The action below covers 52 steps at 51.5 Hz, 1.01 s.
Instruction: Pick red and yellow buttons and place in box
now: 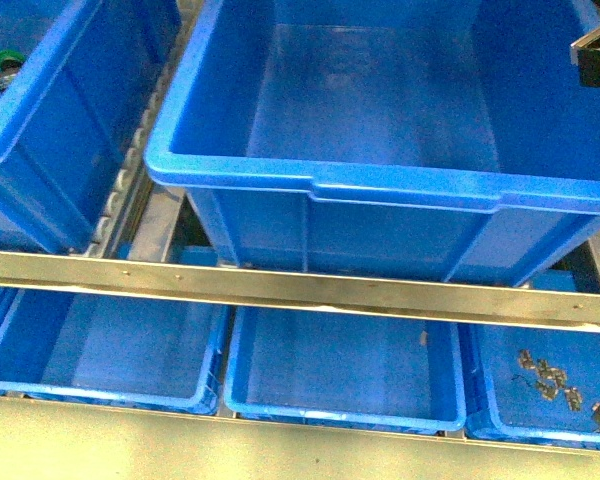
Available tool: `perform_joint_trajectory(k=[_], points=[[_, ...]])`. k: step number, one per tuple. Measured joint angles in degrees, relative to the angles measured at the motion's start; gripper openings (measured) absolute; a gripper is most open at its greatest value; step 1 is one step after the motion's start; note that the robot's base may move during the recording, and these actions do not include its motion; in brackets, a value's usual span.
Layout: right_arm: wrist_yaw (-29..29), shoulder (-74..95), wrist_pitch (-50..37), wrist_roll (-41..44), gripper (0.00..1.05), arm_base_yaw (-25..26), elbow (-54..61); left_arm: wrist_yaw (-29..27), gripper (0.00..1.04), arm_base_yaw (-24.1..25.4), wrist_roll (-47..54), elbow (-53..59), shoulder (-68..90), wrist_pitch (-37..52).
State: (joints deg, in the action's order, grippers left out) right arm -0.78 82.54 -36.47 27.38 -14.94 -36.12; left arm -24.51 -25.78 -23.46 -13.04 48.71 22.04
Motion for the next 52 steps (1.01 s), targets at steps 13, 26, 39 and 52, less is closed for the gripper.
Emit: perform_joint_trajectory(k=[13,26,39,52], points=[[0.20,-0.52,0.17,-1.11,0.26,0.13,0.00,6.84,0.42,7.48,19.58,8.48,-9.40,12.41],[0.33,-0.55,0.22,-1.22,0.26,0.35,0.35,13.60,0.03,14.56,22.60,11.85,-17.70,8.09],[0.50,-0.55,-0.17,-0.31,0.26,-0.09,0.52,18.29,0.03,18.91,22.80,11.91,-25.16,1.27],[0.61,-0.85,-1.14,-0.87,0.26,-1.25,1.36,24.72,0.03,25.53,22.95,11.91,-32.20,-5.20]])
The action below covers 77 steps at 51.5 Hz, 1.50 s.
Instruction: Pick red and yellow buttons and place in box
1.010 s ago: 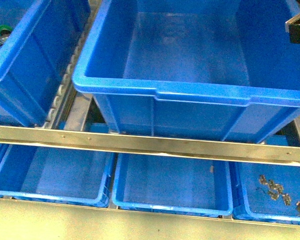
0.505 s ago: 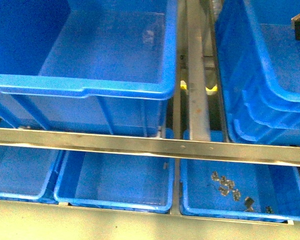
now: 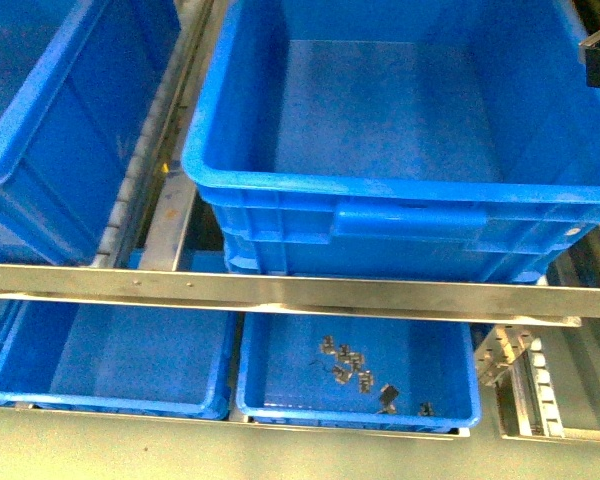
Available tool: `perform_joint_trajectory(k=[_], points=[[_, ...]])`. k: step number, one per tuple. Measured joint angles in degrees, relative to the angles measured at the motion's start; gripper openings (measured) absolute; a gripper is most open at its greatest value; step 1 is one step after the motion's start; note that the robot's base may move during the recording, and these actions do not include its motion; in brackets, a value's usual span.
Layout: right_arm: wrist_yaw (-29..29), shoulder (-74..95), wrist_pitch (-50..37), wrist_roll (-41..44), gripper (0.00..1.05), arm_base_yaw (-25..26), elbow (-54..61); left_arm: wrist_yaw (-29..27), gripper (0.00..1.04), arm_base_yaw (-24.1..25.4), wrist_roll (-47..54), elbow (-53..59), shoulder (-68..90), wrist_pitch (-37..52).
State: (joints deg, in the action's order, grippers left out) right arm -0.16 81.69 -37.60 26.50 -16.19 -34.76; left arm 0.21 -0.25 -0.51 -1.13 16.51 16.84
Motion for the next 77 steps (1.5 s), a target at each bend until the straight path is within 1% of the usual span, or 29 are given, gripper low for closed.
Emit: perform_joint_trajectory(k=[17,25,28,30,36,42,47,51,55,60,64,70,72,77], points=[[0.37,0.17,0.02,-0.26,0.26,-3.26,-0.04,-0.20,0.03,0.00,0.00,0.00,-4.79,-5.03],[0.35,3.28,1.38,-2.32,0.26,-4.11,-2.84,-0.20,0.03,0.00,0.00,-0.02,-6.73,-6.97],[0.33,5.42,2.16,-3.69,0.26,-4.52,-5.33,-0.31,0.03,0.00,0.02,-0.02,-10.97,-12.79],[0.33,7.74,2.43,-3.82,0.26,-4.79,-7.74,-0.20,0.03,0.02,0.04,-0.02,-14.58,-16.44],[0.44,16.55,6.27,-5.79,0.26,-5.49,-18.43,-0.22,0.03,0.07,0.04,-0.02,-15.65,-16.85],[2.73,28.37,13.40,-9.81,0.26,-6.12,-32.87,-0.22,0.03,0.07,0.07,-0.02,-15.67,-16.87],[4.24,35.85,18.60,-12.17,0.26,-6.45,-42.34,-0.20,0.03,0.07,0.07,-0.02,-15.67,-16.87],[5.79,43.10,23.61,-12.20,0.26,-6.71,-51.95,-0.20,0.03,0.07,0.00,-0.02,-15.67,-16.87],[6.91,48.65,30.18,-15.28,0.26,-6.73,-60.41,-0.22,0.19,0.07,0.04,-0.02,-15.67,-16.87],[9.38,54.45,36.09,-17.16,0.26,-6.64,-69.02,-0.20,0.31,0.07,0.04,-0.02,-15.67,-16.87],[10.82,59.89,41.38,-18.38,0.26,-6.29,-77.15,-0.20,0.46,0.07,0.04,-0.02,-15.67,-16.87],[12.24,65.61,46.95,-18.95,0.26,-5.79,-85.88,-0.22,0.61,0.07,0.04,-0.02,-15.67,-16.87],[12.85,67.45,48.57,-18.93,0.26,-5.57,-88.59,-0.20,0.68,0.07,0.04,-0.02,-15.67,-16.87],[13.86,71.76,52.19,-18.80,0.26,-5.03,-95.08,-0.22,0.81,0.07,0.04,-0.02,-15.67,-16.87]])
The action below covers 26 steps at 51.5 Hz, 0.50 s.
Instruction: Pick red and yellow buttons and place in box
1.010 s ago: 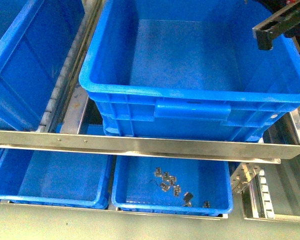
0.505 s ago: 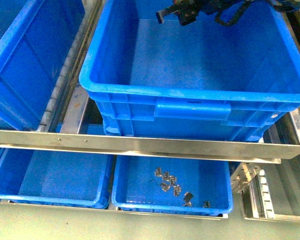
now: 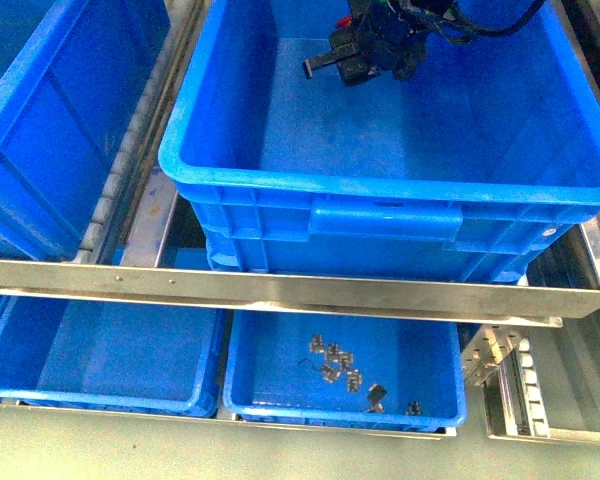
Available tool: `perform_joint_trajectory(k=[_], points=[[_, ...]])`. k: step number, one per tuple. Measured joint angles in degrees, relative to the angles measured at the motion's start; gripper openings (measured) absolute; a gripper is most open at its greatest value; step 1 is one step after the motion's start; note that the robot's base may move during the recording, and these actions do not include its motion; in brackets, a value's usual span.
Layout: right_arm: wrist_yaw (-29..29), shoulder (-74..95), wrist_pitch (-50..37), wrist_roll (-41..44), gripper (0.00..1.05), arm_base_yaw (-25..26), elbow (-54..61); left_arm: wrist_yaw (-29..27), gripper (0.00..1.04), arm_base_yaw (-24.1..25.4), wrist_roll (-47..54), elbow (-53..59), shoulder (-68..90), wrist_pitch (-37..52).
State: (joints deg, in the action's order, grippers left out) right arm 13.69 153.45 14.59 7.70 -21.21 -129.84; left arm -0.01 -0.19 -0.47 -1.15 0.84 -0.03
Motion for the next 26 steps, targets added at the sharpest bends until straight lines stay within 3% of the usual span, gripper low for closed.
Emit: perform_joint_trajectory(k=[7,14,21,26], points=[[0.46,5.22,4.96,0.17,0.26,0.76,-8.48,0.00,0.99,0.00,0.04,0.00,0.00,0.00],[-0.94,8.09,8.04,0.20,0.49,1.40,-13.53,0.02,0.97,0.00,0.07,0.00,0.00,0.00],[-3.89,0.28,-5.31,0.26,0.78,1.97,0.81,0.02,0.97,0.00,0.07,0.00,0.00,0.00],[-7.13,-8.33,-14.27,0.17,0.92,2.29,13.64,0.00,0.97,0.00,0.07,0.00,0.00,0.00]])
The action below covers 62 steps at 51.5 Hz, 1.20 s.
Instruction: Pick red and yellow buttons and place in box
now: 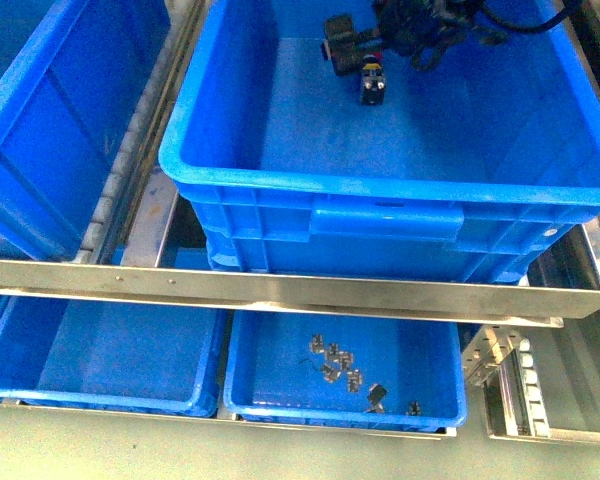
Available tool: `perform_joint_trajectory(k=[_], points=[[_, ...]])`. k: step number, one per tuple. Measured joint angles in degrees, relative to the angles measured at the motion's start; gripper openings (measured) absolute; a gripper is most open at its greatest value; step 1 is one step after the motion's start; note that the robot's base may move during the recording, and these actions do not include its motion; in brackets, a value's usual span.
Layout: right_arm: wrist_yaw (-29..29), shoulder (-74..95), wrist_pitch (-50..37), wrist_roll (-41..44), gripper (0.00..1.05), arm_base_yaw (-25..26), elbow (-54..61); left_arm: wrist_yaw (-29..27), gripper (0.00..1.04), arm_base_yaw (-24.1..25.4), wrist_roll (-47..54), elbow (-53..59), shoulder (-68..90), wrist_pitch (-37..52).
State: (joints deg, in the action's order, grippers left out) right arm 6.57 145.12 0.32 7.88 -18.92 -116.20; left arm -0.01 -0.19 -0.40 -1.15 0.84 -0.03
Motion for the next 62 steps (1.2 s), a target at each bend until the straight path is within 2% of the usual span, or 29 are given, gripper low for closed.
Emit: perform_joint_trajectory(k=[3,7,12,16,21,22,23,26,28,30,34,41,43,51,62], points=[[-3.52,-8.22,-6.27,-0.39,1.00,0.35,10.80,0.00,0.97,0.00,0.00,0.00,0.00,0.00],[-7.10,-17.11,-12.41,-1.07,0.98,0.76,22.03,0.02,0.97,0.00,0.00,0.00,0.00,0.00],[-12.24,-33.83,-20.55,-4.57,0.98,1.86,43.15,0.00,0.97,0.00,0.00,0.00,0.00,0.00],[-12.28,-49.31,-23.85,-12.33,0.98,3.28,63.98,0.00,0.97,0.00,0.00,0.00,0.00,0.00],[-8.37,-63.87,-19.47,-23.45,0.98,4.35,82.42,0.00,0.97,0.00,0.00,0.00,0.00,0.00],[-8.33,-64.85,-19.32,-24.41,0.98,4.37,83.60,0.00,0.97,0.00,0.00,0.00,0.00,0.00],[-5.66,-64.92,-22.34,-24.37,0.96,4.13,85.29,0.00,0.97,0.00,0.00,0.00,0.00,0.00],[2.89,-64.00,-38.51,-20.09,0.86,3.91,90.23,0.07,0.97,0.00,0.00,0.00,0.00,0.00],[5.44,-63.71,-45.51,-17.07,0.81,4.11,92.74,0.07,0.97,0.00,0.00,0.00,0.00,0.00],[6.01,-64.02,-52.85,-14.27,0.74,4.81,95.89,0.00,0.97,0.00,0.00,0.00,0.00,0.00],[5.73,-66.77,-59.49,-11.43,0.62,6.23,99.45,-0.02,0.97,0.00,0.00,0.00,0.00,0.02],[3.50,-72.35,-60.35,-9.44,0.41,8.28,103.34,0.00,0.97,0.00,0.00,0.00,0.00,0.00],[2.82,-72.81,-62.64,-9.09,0.30,9.38,105.90,0.02,0.97,0.00,0.00,0.00,0.00,0.00],[0.46,-78.73,-59.30,-8.33,0.03,11.56,110.14,0.02,0.97,0.00,0.00,0.00,0.00,0.00],[-2.80,-90.33,-51.17,-8.20,0.03,14.62,113.42,0.02,0.97,0.00,0.00,0.00,0.00,0.00]])
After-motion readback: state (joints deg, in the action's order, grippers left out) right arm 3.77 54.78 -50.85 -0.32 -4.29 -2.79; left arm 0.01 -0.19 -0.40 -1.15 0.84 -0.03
